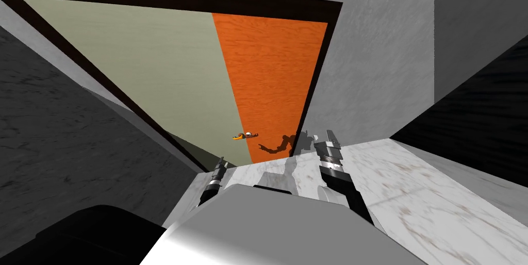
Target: Pull the door open
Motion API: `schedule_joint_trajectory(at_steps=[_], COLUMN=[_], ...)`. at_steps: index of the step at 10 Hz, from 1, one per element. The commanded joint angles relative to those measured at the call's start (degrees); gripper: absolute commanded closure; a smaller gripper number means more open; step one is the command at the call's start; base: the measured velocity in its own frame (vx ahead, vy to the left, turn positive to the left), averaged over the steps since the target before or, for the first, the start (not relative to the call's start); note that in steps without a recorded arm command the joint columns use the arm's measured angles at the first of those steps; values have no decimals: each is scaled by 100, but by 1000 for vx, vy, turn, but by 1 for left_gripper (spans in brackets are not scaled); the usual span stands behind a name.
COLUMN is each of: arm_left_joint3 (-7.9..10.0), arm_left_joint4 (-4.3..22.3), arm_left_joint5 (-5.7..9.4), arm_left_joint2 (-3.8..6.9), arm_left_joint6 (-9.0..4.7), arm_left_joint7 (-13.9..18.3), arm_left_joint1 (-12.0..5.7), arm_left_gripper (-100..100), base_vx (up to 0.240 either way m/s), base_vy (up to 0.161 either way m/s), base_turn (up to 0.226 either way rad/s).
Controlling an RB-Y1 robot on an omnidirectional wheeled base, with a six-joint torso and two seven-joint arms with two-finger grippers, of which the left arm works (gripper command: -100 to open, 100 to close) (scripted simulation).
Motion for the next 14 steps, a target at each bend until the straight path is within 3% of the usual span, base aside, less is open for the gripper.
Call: schedule_joint_trajectory(at_steps=[1, 14], arm_left_joint3=[1, 8], arm_left_joint4=[3, 71], arm_left_joint5=[4, 68], arm_left_joint2=[-1, -22], arm_left_joint6=[1, 18], arm_left_joint7=[-5, -78], arm_left_joint1=[-5, -94], arm_left_gripper=[-100, -100], base_vx=[-209, -196], base_vy=[16, 21], base_turn=[-3, -5])
